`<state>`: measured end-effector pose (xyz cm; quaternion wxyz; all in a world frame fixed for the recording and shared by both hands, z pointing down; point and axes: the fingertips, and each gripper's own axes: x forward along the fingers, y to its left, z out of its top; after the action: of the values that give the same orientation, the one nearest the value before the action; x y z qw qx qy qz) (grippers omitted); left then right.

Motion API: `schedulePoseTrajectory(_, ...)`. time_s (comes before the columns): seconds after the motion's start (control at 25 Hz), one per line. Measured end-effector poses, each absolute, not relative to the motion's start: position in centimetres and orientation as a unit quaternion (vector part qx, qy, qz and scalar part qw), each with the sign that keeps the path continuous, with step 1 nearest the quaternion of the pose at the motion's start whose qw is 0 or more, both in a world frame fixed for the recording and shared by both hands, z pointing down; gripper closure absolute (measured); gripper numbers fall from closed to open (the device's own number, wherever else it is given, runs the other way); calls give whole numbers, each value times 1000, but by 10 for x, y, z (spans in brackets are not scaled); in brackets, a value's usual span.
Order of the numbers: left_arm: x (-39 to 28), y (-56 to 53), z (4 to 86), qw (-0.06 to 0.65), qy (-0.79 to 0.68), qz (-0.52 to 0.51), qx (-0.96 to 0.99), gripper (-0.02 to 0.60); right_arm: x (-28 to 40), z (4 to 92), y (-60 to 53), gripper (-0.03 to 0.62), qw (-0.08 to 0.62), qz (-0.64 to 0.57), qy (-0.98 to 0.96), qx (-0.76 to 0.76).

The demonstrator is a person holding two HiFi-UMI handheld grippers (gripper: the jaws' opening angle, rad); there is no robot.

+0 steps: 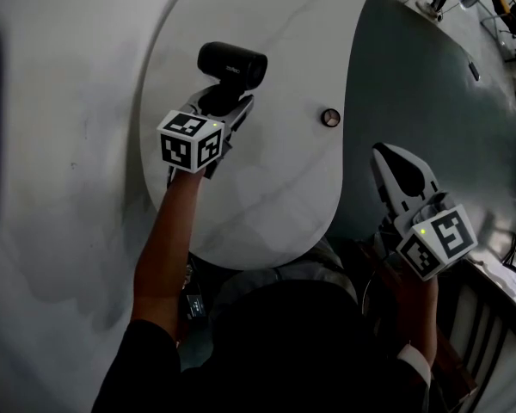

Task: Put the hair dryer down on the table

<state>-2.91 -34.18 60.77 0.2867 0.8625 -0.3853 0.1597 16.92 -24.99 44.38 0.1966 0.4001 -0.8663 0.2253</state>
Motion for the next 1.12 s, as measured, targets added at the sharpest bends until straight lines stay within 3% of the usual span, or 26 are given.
schedulePoseTrajectory(1.12, 13, -355, 687, 290, -343, 255, 856, 368, 192, 475, -258, 583, 204, 259, -854, 402)
